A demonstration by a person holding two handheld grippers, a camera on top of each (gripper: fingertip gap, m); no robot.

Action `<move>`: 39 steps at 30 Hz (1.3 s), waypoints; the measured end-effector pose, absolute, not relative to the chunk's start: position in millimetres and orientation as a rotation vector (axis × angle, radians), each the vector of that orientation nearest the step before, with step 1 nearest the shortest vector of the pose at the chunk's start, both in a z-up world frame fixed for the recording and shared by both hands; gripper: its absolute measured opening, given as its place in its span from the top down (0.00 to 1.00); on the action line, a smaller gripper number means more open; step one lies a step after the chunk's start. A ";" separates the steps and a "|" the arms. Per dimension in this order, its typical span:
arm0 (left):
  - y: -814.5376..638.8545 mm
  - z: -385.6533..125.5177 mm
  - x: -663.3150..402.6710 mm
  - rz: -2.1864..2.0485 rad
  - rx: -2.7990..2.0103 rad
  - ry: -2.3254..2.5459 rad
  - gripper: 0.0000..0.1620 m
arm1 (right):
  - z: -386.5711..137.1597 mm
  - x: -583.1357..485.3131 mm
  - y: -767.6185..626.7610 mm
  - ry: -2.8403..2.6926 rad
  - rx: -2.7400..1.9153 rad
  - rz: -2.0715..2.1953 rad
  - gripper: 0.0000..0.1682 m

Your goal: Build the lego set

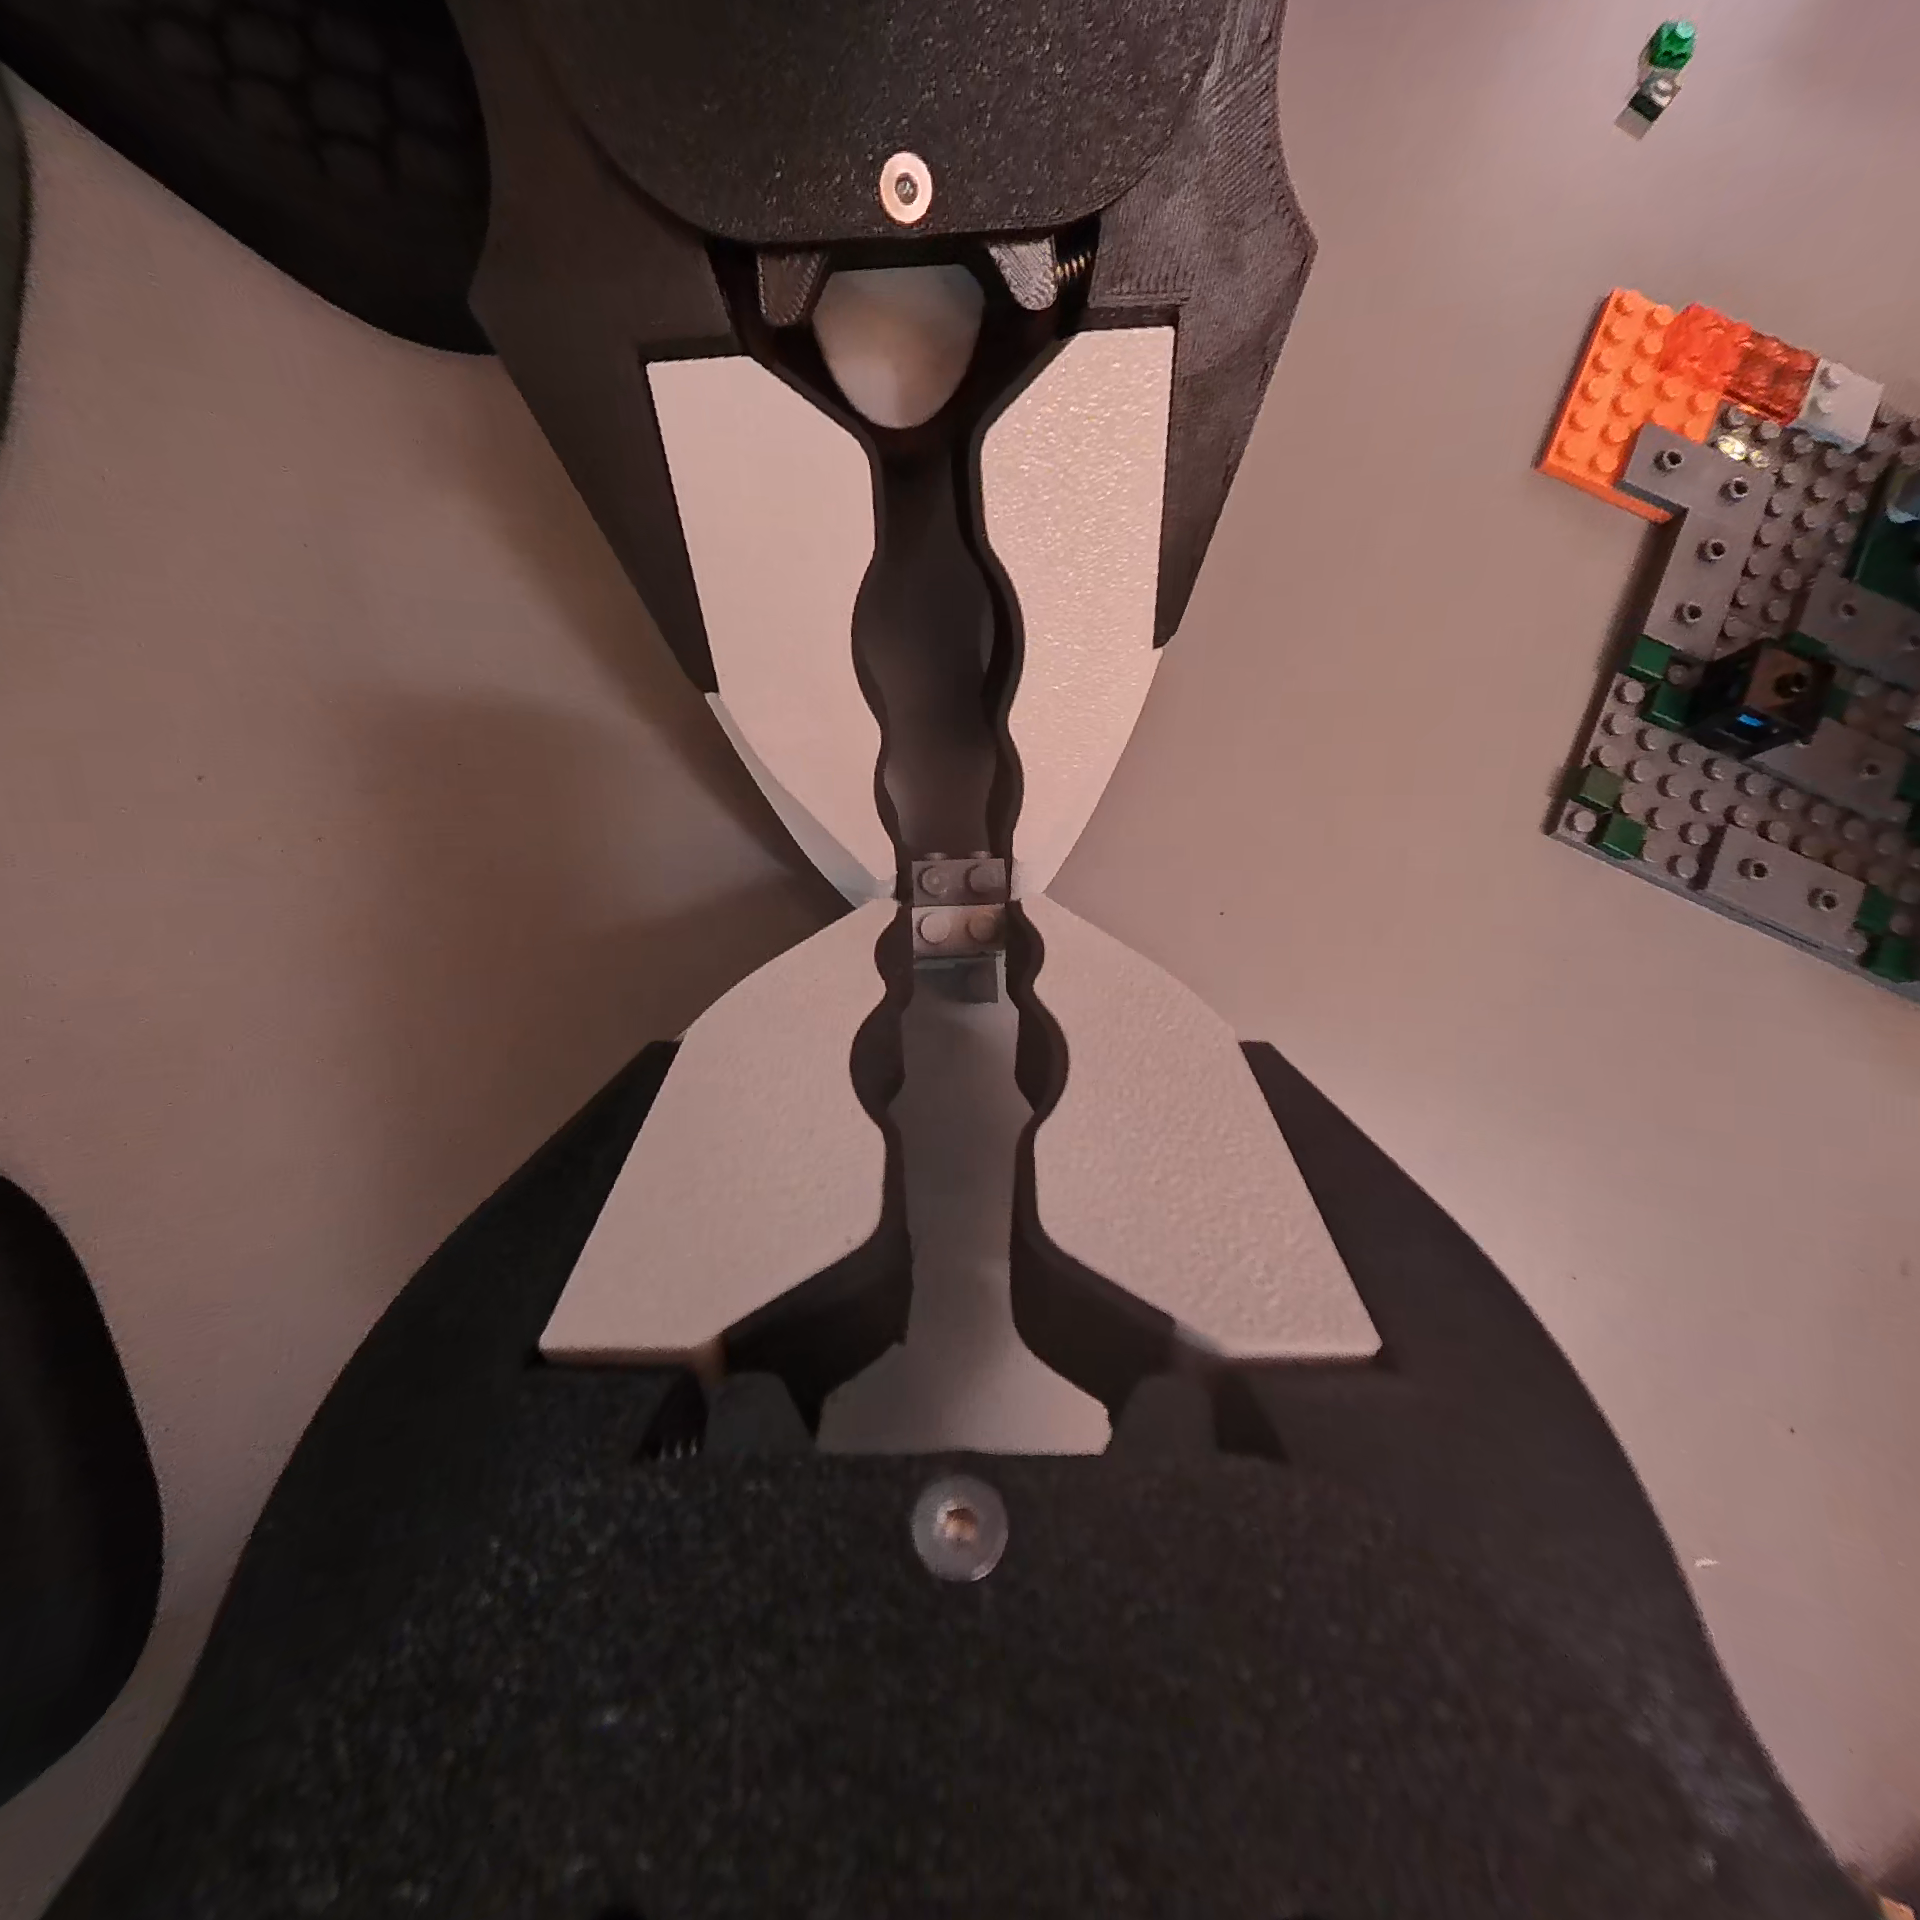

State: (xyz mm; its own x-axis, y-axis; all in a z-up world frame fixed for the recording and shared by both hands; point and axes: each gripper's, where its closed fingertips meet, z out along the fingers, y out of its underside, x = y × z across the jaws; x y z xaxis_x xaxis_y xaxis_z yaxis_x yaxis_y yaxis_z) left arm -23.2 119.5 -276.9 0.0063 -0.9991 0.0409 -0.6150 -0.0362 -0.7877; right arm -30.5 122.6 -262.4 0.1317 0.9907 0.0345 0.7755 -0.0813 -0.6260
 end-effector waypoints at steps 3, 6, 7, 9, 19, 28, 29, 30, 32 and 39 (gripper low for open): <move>119.6 -276.9 -23.3 -0.859 -1.712 1.664 0.89 | -262.5 -30.9 122.7 -1.695 -1.911 0.562 0.90; 119.6 -276.8 -23.4 -0.858 -1.711 1.664 0.88 | -262.7 -31.3 122.1 -1.699 -1.910 0.563 0.90; 119.6 -276.8 -23.4 -0.859 -1.711 1.664 0.89 | -263.0 -31.2 122.0 -1.701 -1.910 0.562 0.90; 119.7 -276.9 -23.4 -0.861 -1.712 1.663 0.89 | -263.5 -31.0 121.7 -1.702 -1.911 0.562 0.89; 119.7 -277.1 -23.6 -0.864 -1.713 1.662 0.88 | -263.6 -30.8 122.2 -1.693 -1.910 0.564 0.88; 119.5 -277.3 -23.9 -0.866 -1.714 1.660 0.89 | -260.1 -29.2 123.4 -1.668 -1.905 0.570 0.90; 119.5 -277.4 -24.0 -0.866 -1.714 1.660 0.89 | -256.1 -25.9 125.9 -1.653 -1.904 0.562 0.89; 119.5 -277.4 -24.0 -0.866 -1.714 1.660 0.89 | -251.8 -20.6 129.2 -1.637 -1.905 0.547 0.88; 119.4 -277.5 -24.2 -0.865 -1.713 1.660 0.89 | -247.5 -3.1 133.8 -1.623 -1.930 0.503 0.87; 118.8 -277.6 -24.4 -0.866 -1.709 1.662 0.89 | -272.1 55.7 104.9 -1.700 -2.110 0.388 0.85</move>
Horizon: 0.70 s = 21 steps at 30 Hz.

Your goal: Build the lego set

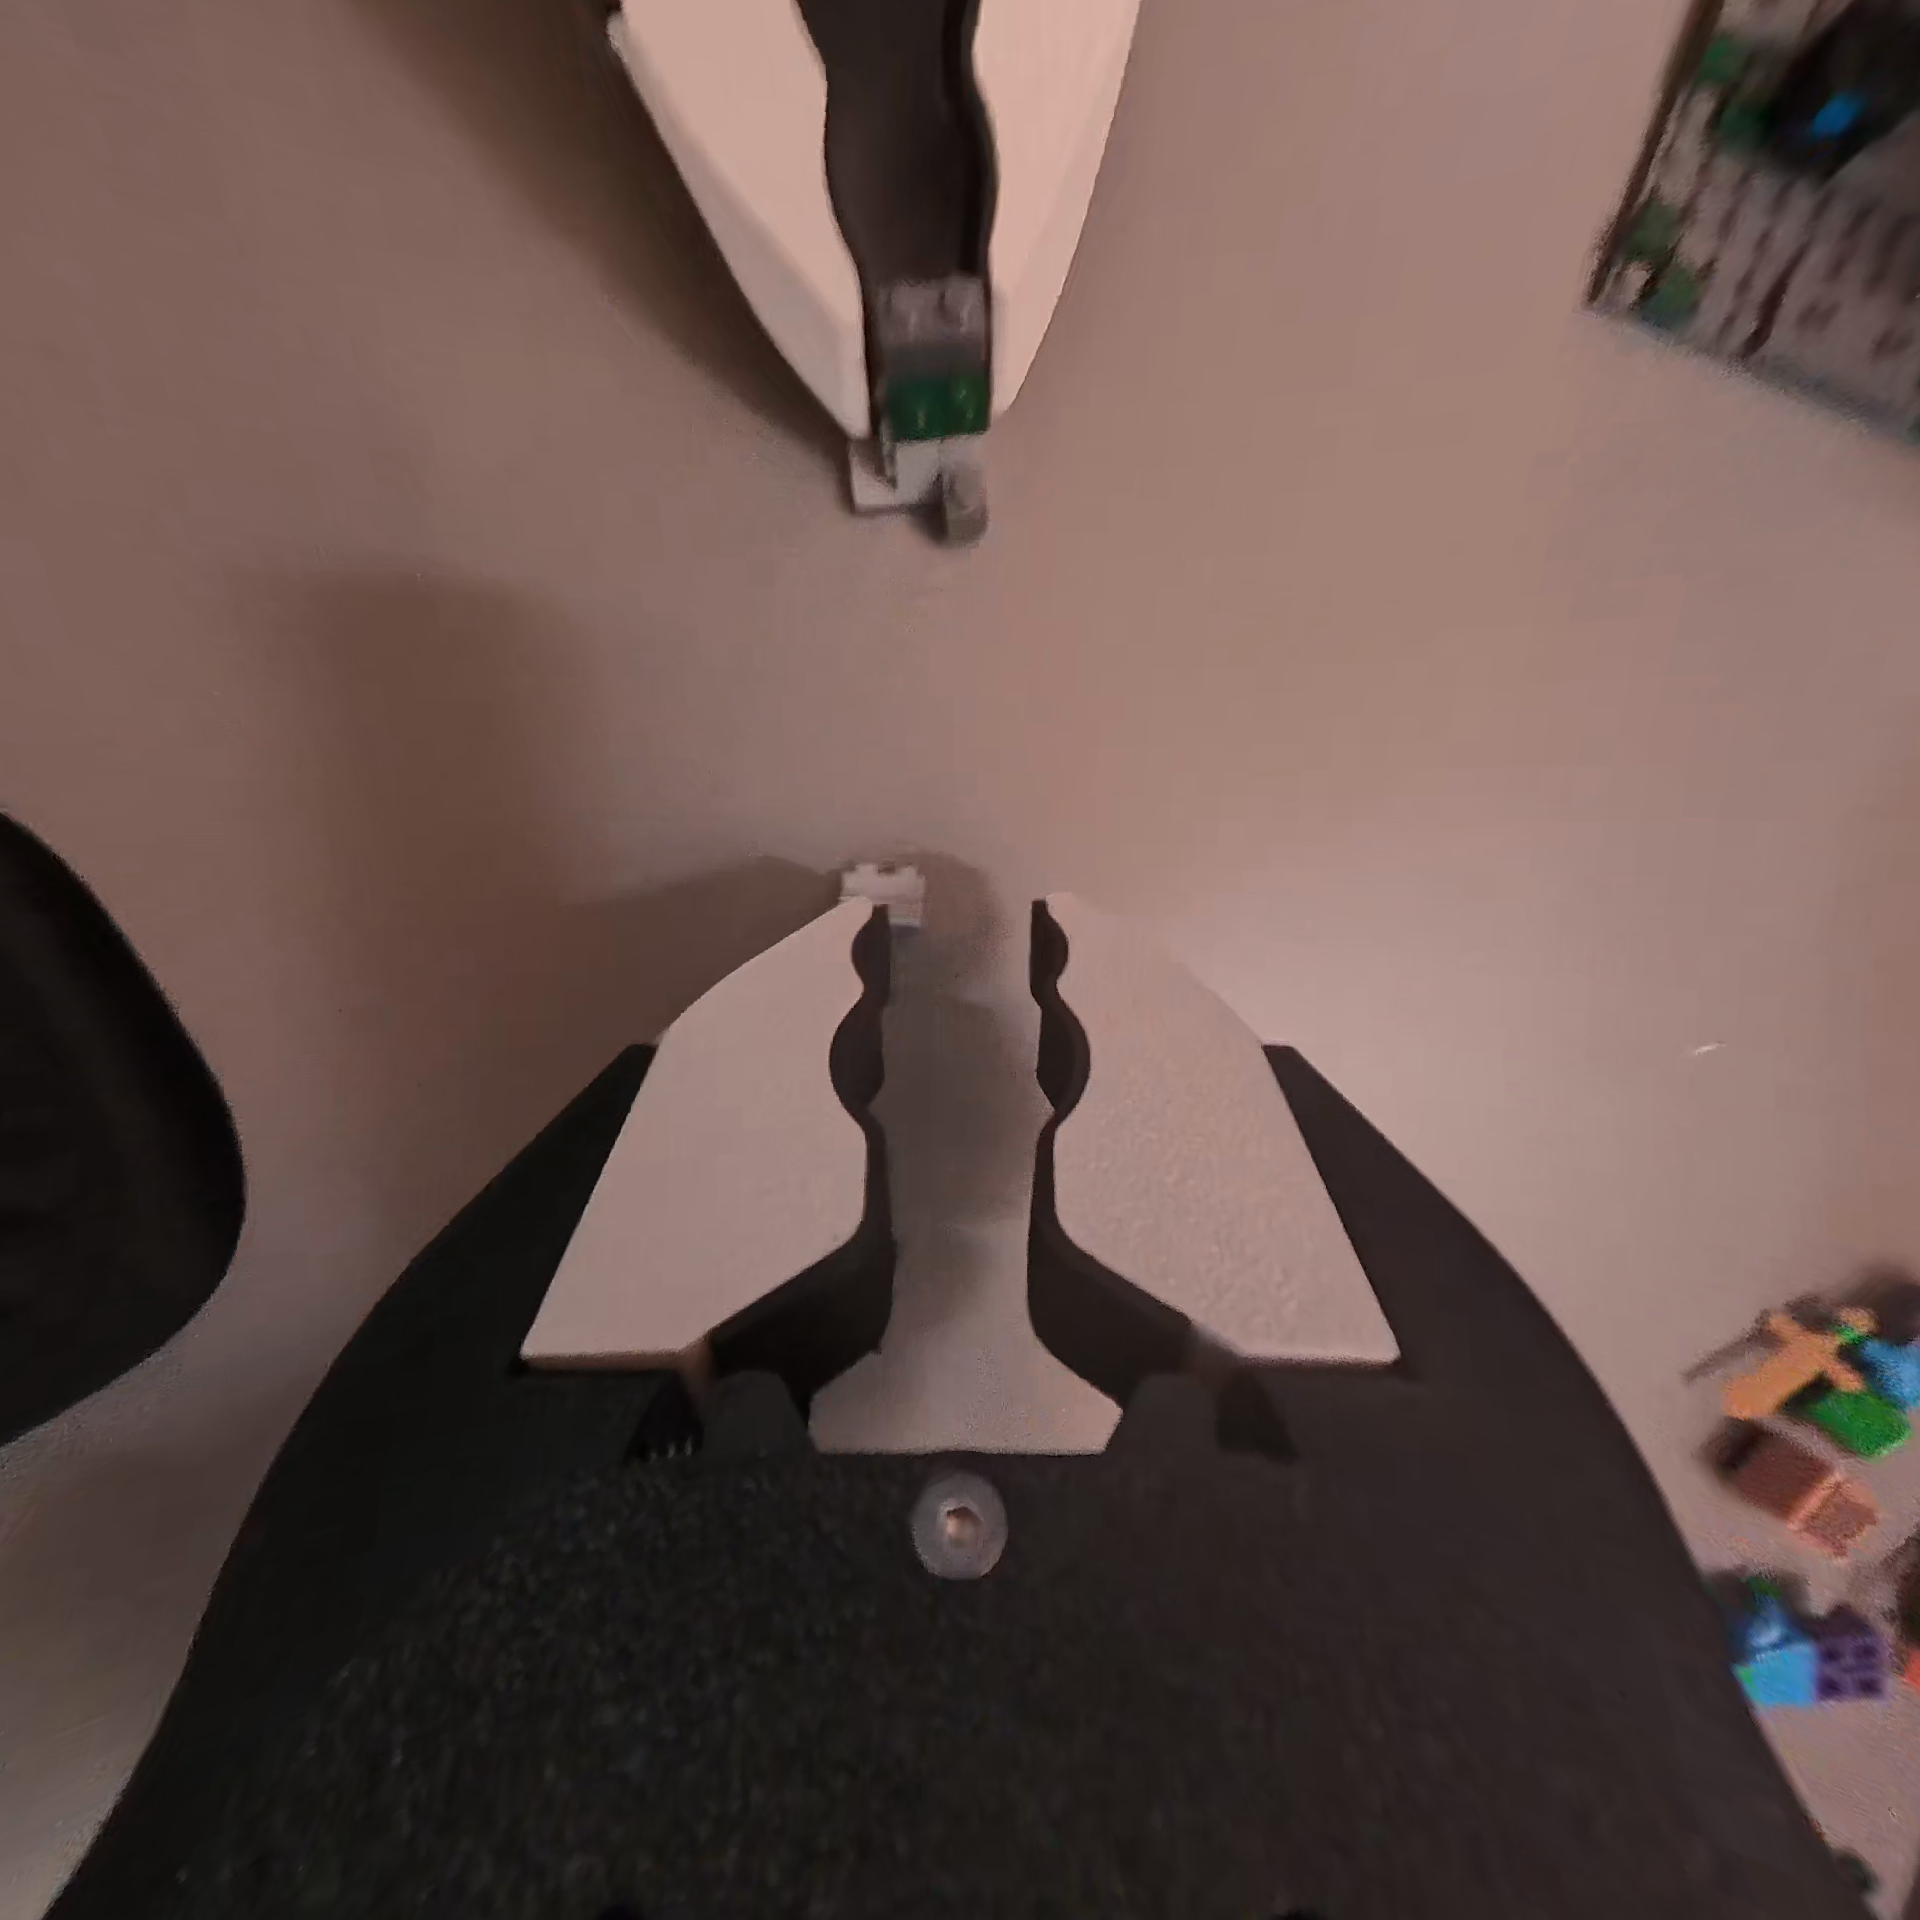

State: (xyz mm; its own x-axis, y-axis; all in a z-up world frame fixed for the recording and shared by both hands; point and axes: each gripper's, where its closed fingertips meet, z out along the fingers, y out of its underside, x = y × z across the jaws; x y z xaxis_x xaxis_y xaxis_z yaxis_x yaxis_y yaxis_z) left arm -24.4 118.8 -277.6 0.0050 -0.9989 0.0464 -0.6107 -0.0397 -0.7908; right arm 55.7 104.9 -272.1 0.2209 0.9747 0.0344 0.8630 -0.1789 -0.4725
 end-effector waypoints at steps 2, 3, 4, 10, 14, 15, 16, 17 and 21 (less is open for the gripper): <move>118.4 -277.7 -24.5 -0.867 -1.706 1.665 0.88 | -276.3 56.8 97.9 -1.676 -2.129 0.395 0.84; 117.9 -277.7 -24.5 -0.869 -1.705 1.668 0.88 | -278.0 55.4 95.8 -1.666 -2.131 0.396 0.84; 117.8 -277.9 -24.5 -0.869 -1.705 1.669 0.88 | -279.8 53.7 95.4 -1.656 -2.131 0.387 0.84; 114.6 -271.9 -28.4 -0.905 -1.692 1.661 0.80 | -280.0 42.1 95.8 -1.651 -2.078 0.362 0.91; 112.7 -246.5 -35.9 -1.051 -1.678 1.553 0.81 | -224.9 13.6 91.1 -1.464 -1.781 0.542 0.91; 112.6 -243.1 -36.9 -1.073 -1.678 1.537 0.82 | -216.5 9.0 89.4 -1.435 -1.726 0.539 0.91; 111.6 -241.5 -37.5 -1.087 -1.678 1.536 0.82 | -212.8 5.4 88.1 -1.420 -1.686 0.513 0.91; 108.0 -239.4 -37.3 -1.118 -1.674 1.536 0.83 | -210.9 2.4 88.3 -1.401 -1.653 0.474 0.91; 85.7 -223.9 -30.6 -1.331 -1.677 1.482 0.88 | -204.8 -11.8 89.4 -1.318 -1.553 0.309 0.91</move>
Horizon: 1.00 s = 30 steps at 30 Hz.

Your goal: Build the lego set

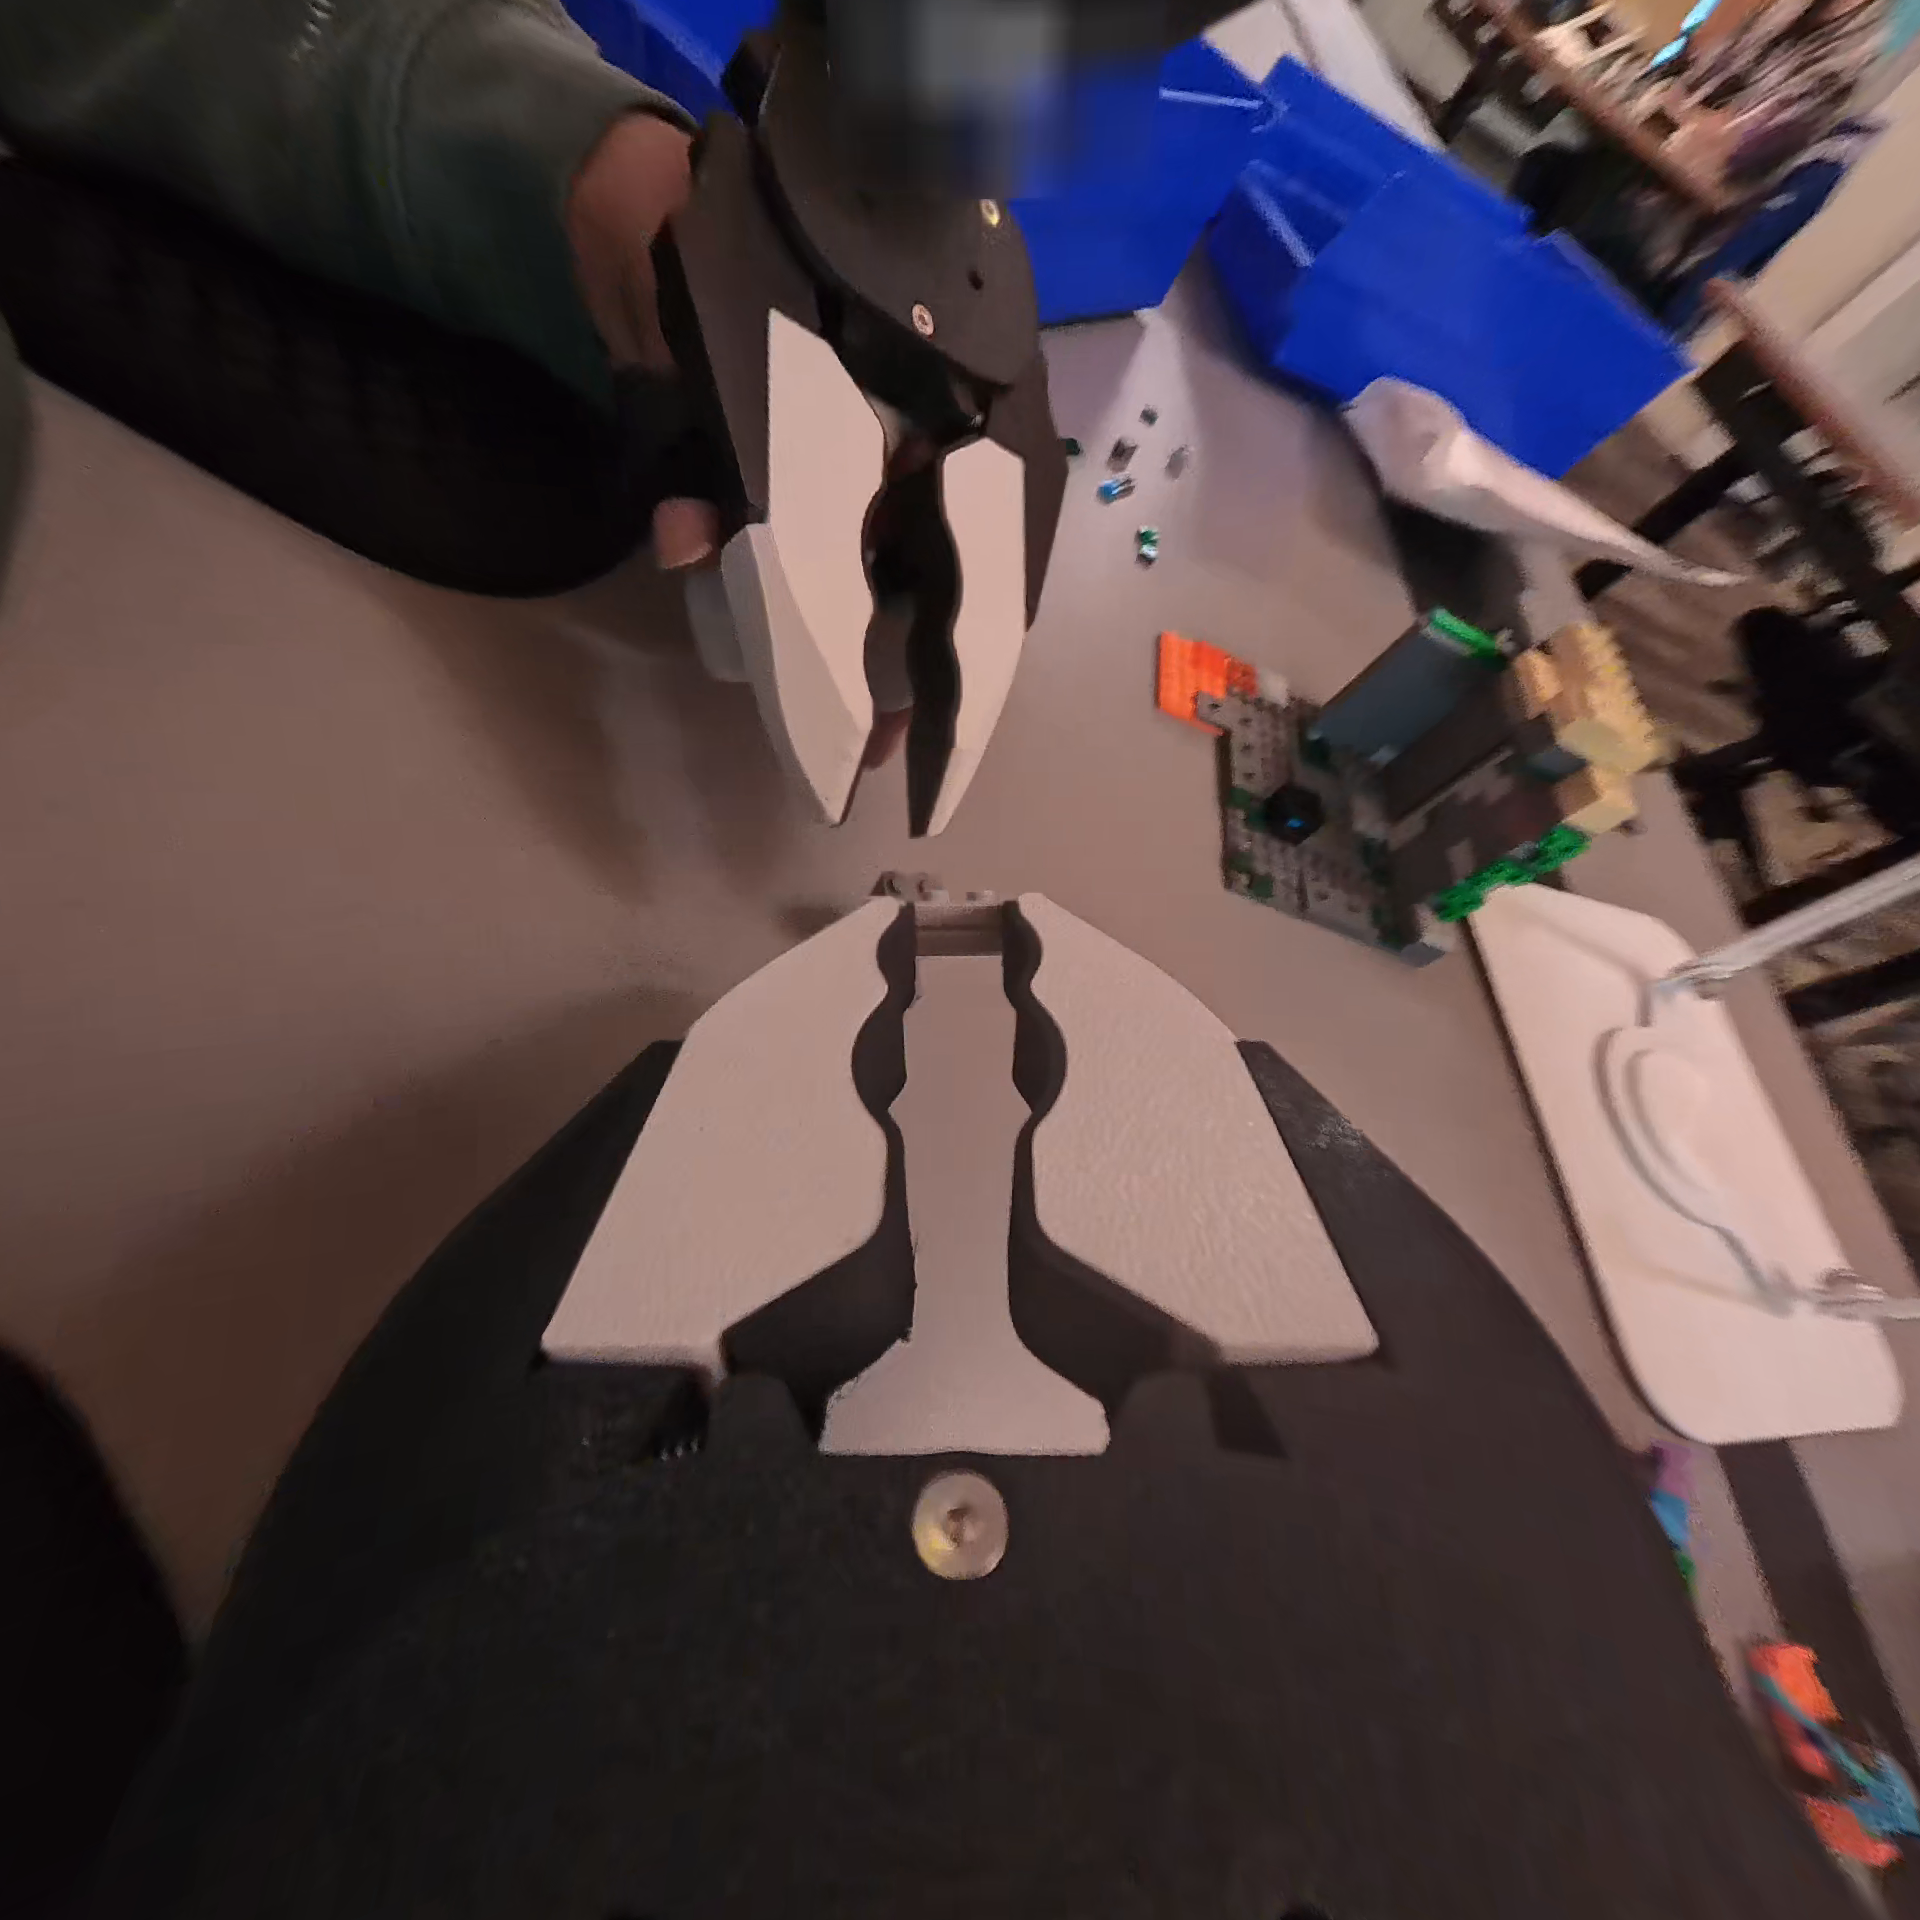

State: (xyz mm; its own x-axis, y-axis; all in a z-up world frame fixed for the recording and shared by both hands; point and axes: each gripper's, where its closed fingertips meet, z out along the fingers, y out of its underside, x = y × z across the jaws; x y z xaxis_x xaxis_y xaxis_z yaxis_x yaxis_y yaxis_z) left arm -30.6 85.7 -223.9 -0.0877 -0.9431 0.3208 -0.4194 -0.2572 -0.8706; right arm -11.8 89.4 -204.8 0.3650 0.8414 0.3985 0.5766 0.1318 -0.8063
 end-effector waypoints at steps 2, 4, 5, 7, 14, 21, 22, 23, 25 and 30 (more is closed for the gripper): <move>79.1 -215.7 -26.2 -1.438 -1.695 1.415 0.88 | -204.7 -20.6 85.9 -1.334 -1.497 0.211 0.91; 75.2 -209.3 -23.5 -1.555 -1.727 1.347 0.87 | -207.1 -26.7 84.5 -1.373 -1.445 0.095 0.91; 76.0 -208.5 -22.8 -1.593 -1.755 1.313 0.87 | -208.1 -29.1 84.0 -1.398 -1.412 0.035 0.91; 77.3 -208.2 -22.4 -1.651 -1.788 1.270 0.88 | -208.6 -34.5 81.5 -1.440 -1.355 -0.041 0.91; 72.4 -208.5 -24.0 -1.592 -1.756 1.356 0.94 | -208.1 -37.3 79.4 -1.517 -1.251 -0.177 0.91; 63.1 -206.4 -30.5 -1.338 -1.495 1.593 0.95 | -203.3 -31.8 63.8 -1.297 -1.652 0.551 0.90; 62.1 -205.7 -30.9 -1.274 -1.442 1.621 0.95 | -201.4 -29.9 60.6 -1.230 -1.738 0.731 0.88; 61.7 -205.5 -31.0 -1.200 -1.390 1.645 0.95 | -199.4 -28.4 58.0 -1.159 -1.816 0.903 0.87; 59.8 -204.3 -30.6 -1.051 -1.278 1.685 0.95 | -197.0 -28.2 55.0 -1.006 -1.936 1.192 0.87; 53.0 -196.4 -29.3 -0.808 -1.065 1.701 0.95 | -198.6 -38.7 51.5 -0.756 -2.043 1.549 0.86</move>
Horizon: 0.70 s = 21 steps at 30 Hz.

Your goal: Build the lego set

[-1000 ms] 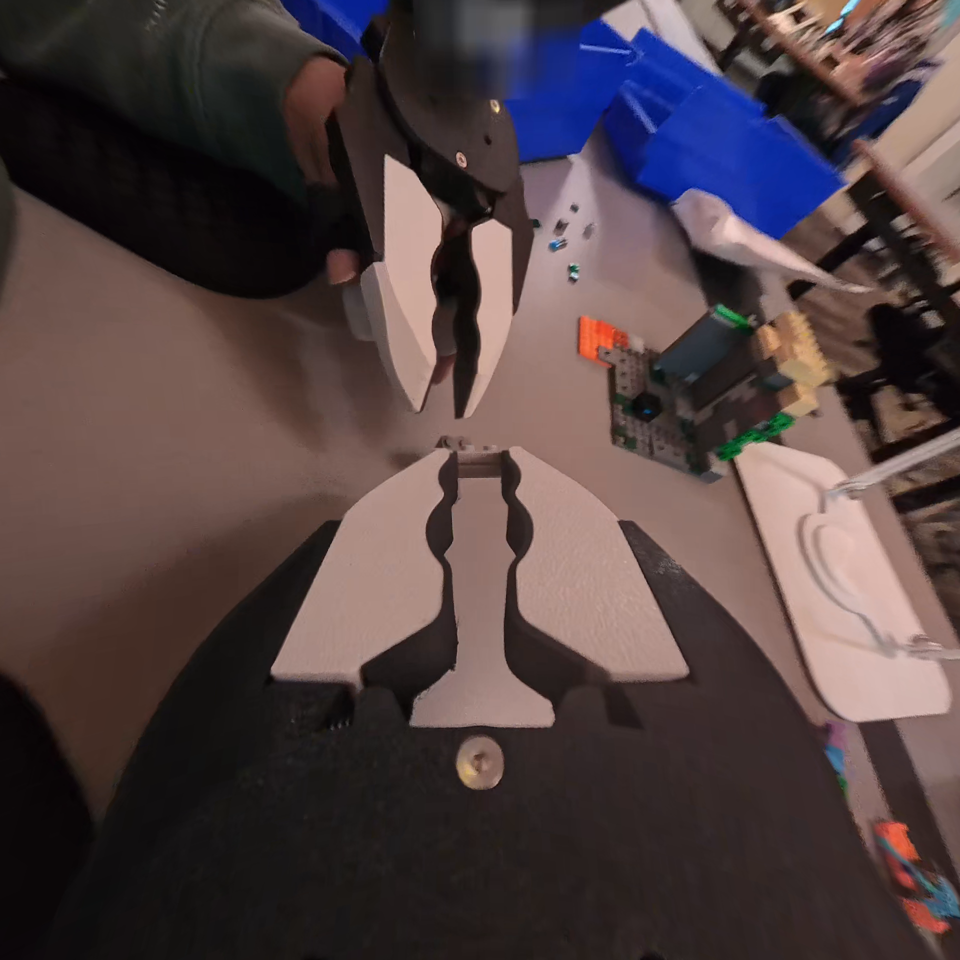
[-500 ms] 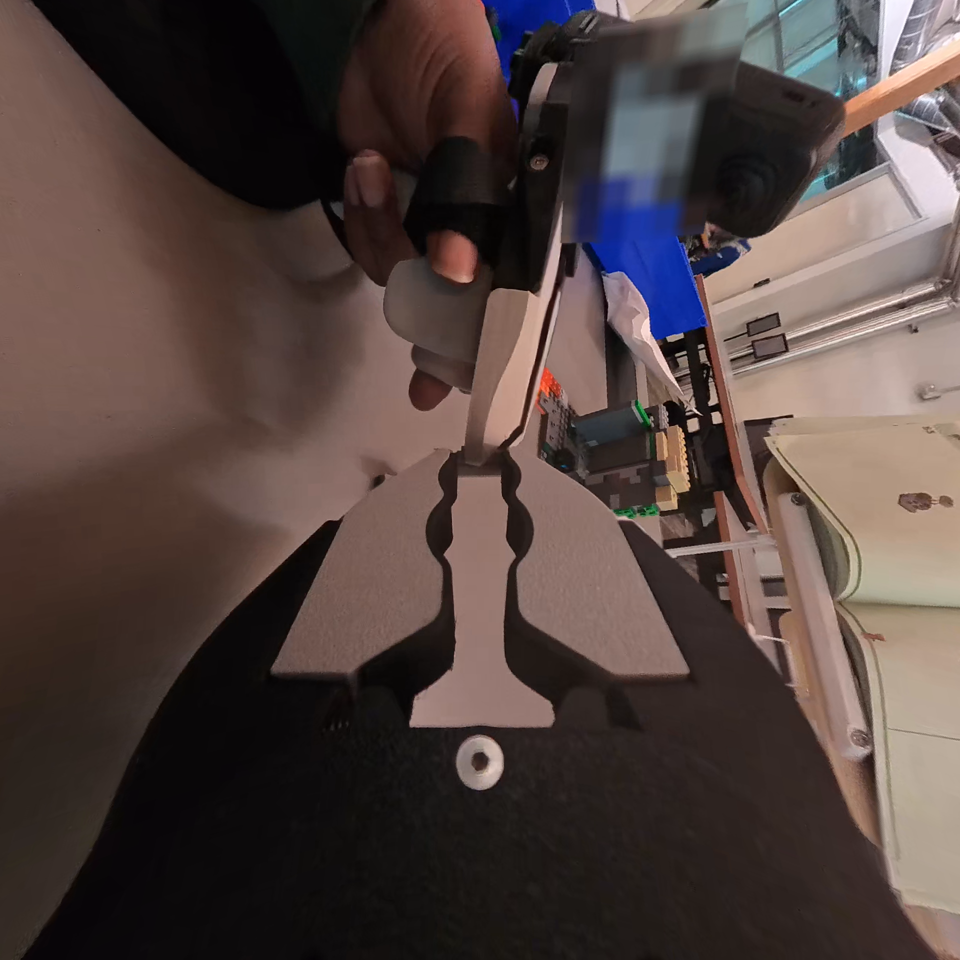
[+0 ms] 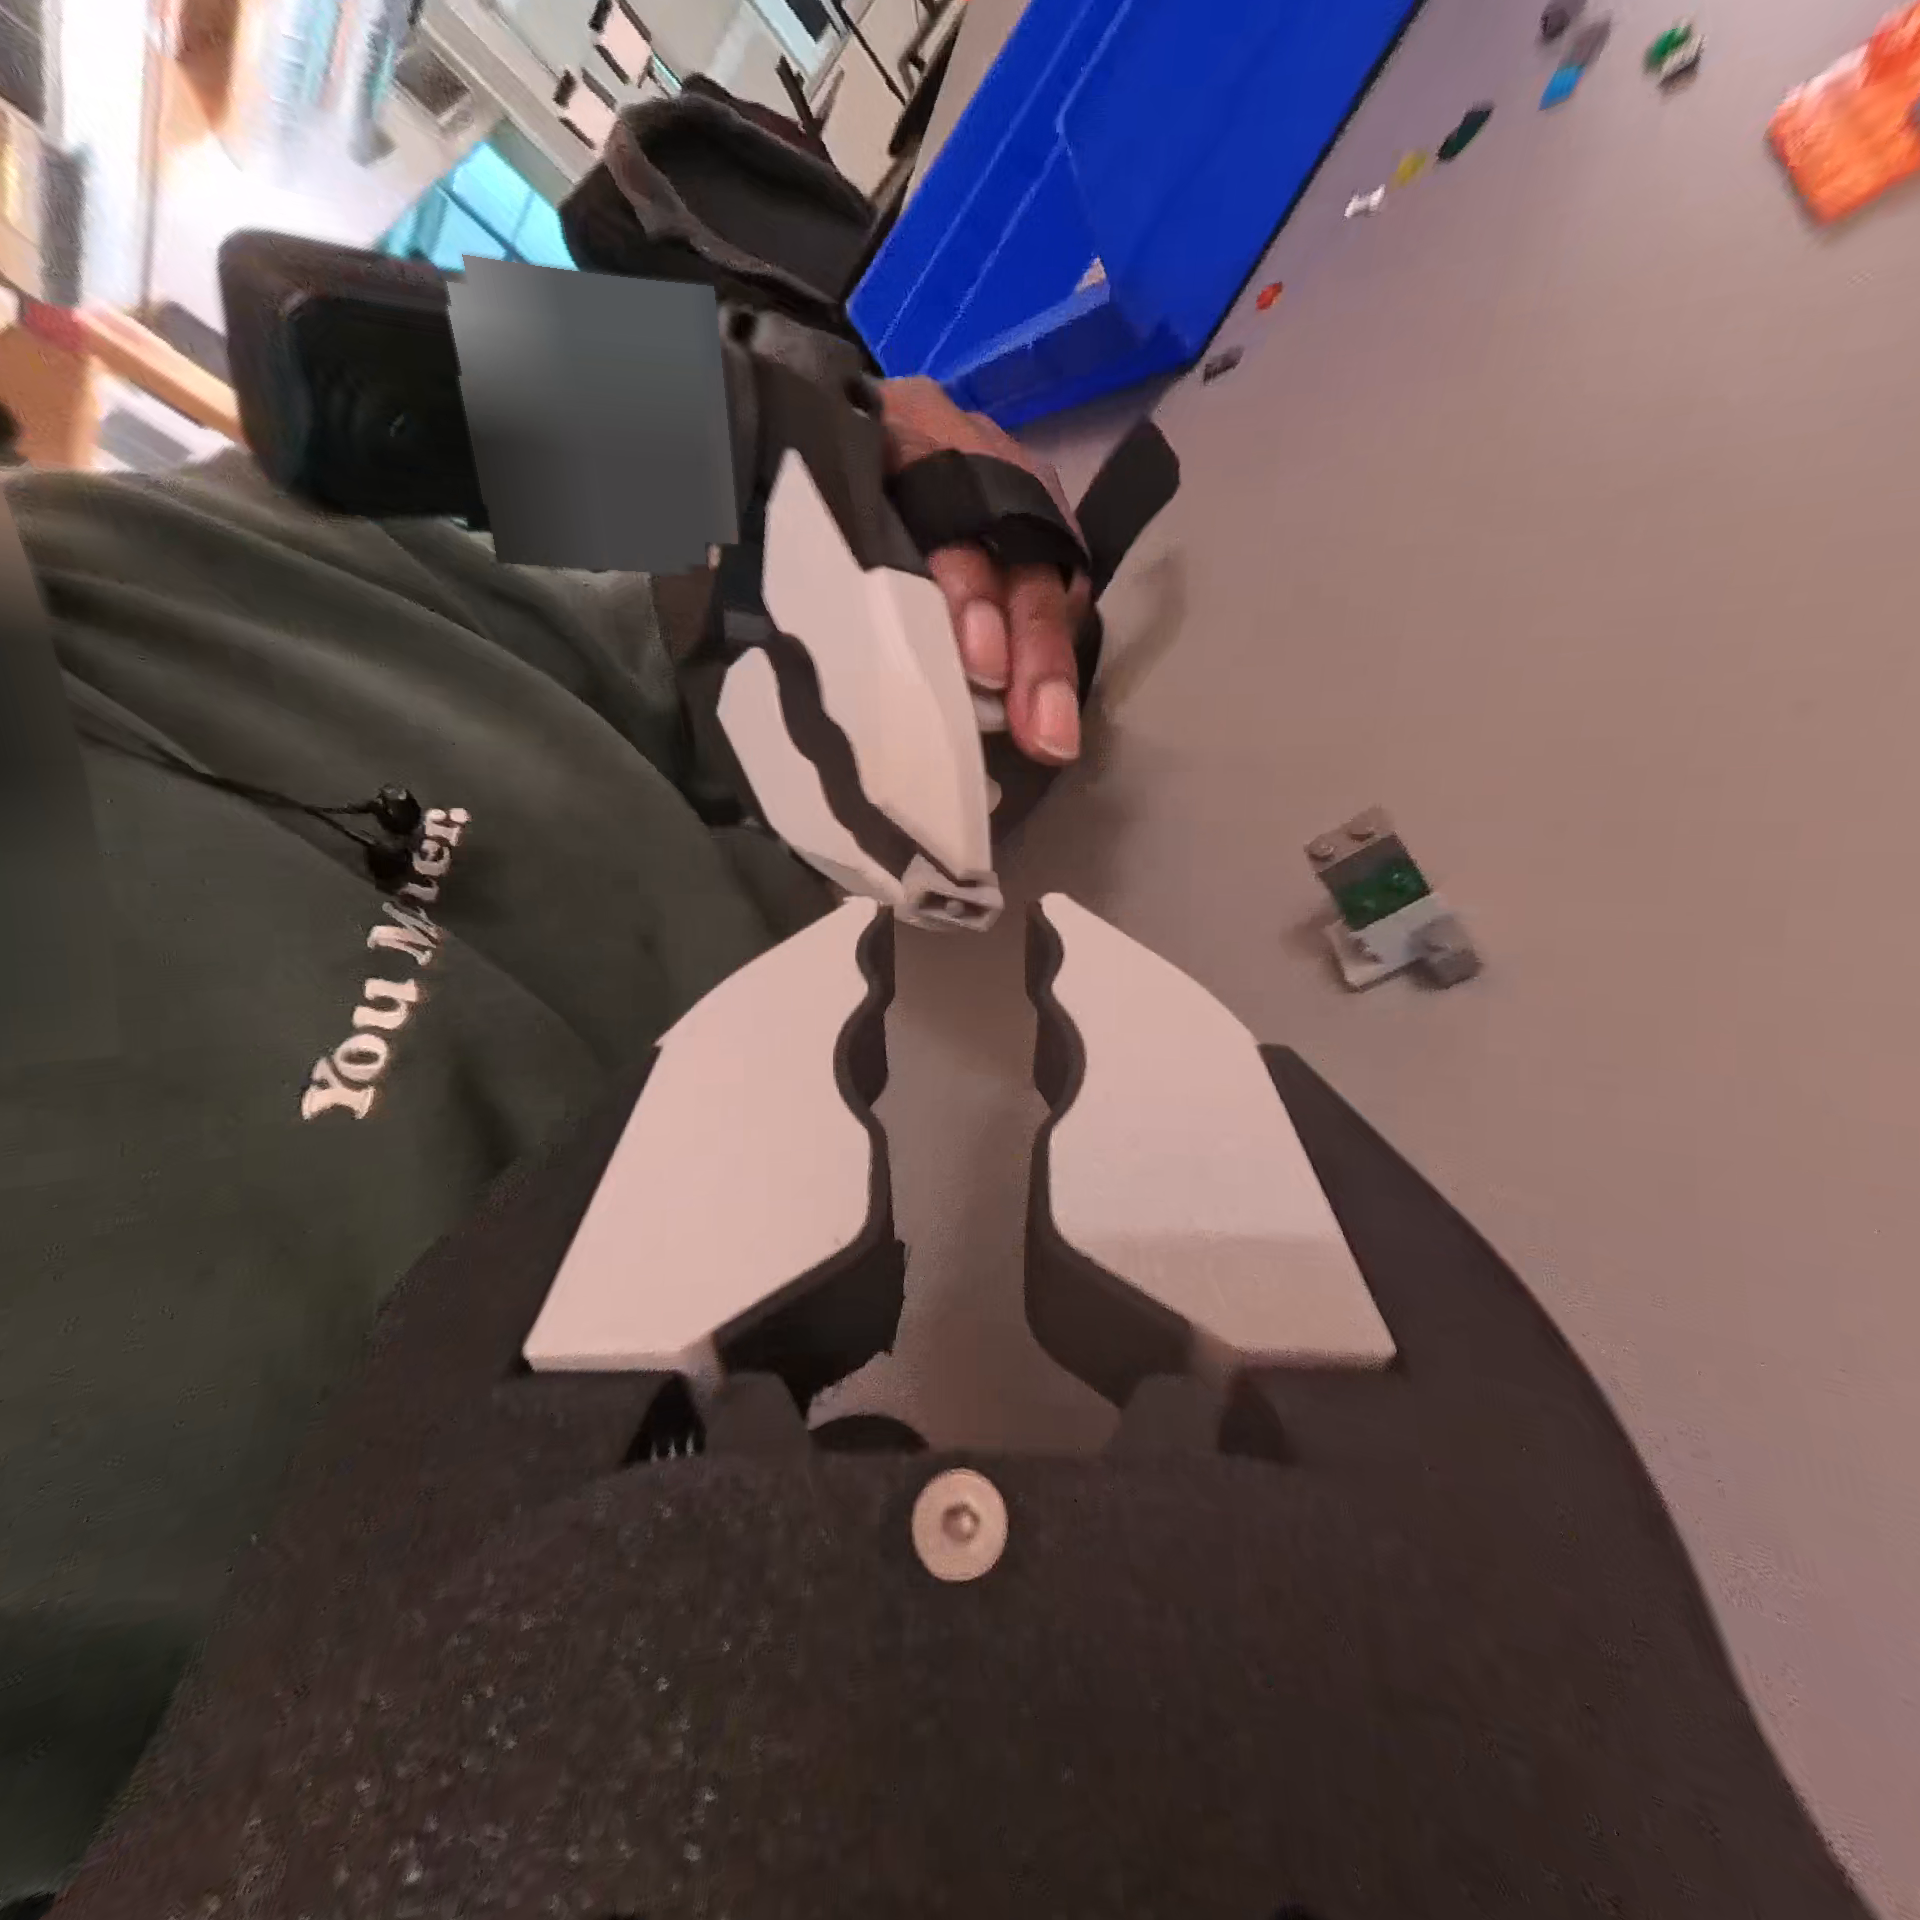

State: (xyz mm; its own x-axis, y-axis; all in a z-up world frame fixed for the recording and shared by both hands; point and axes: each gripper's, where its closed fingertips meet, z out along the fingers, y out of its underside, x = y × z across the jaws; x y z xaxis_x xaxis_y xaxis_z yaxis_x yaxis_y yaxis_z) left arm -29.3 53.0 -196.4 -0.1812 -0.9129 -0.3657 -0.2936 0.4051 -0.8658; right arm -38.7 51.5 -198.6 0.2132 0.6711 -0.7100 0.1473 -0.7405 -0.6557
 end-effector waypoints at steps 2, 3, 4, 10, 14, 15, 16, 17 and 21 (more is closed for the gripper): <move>53.1 -192.7 -29.8 -0.739 -1.008 1.693 0.95 | -196.5 -44.3 48.9 -0.721 -2.038 1.625 0.85; 53.0 -192.0 -30.0 -0.710 -0.985 1.696 0.95 | -193.2 -46.8 47.9 -0.702 -2.023 1.667 0.86; 52.5 -189.8 -30.5 -0.696 -0.960 1.688 0.95 | -190.4 -48.1 47.5 -0.688 -2.008 1.694 0.87; 53.8 -188.9 -32.7 -0.949 -1.087 1.623 0.87 | -189.1 -44.1 46.0 -0.750 -1.951 1.631 0.91; 62.5 -179.5 -38.5 -1.360 -1.331 1.477 0.87 | -188.2 -37.3 47.2 -0.911 -1.848 1.366 0.91; 63.5 -176.8 -38.4 -1.478 -1.398 1.429 0.87 | -190.4 -35.8 49.7 -0.982 -1.811 1.217 0.91; 63.2 -174.3 -38.3 -1.595 -1.455 1.385 0.87 | -191.5 -35.0 52.1 -1.053 -1.766 1.065 0.90; 62.9 -173.3 -37.6 -1.685 -1.505 1.349 0.88 | -190.9 -35.2 54.0 -1.119 -1.715 0.927 0.90; 61.9 -175.3 -34.2 -1.840 -1.614 1.272 0.88 | -186.6 -36.8 60.7 -1.337 -1.497 0.447 0.90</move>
State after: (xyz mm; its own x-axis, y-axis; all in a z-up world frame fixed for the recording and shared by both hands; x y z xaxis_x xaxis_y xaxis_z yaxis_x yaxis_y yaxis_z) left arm -34.2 61.9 -175.3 -0.2678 -0.7692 0.5802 -0.2711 -0.5177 -0.8115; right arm -36.8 60.7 -186.6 0.3105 0.8866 0.3428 0.5019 0.1533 -0.8512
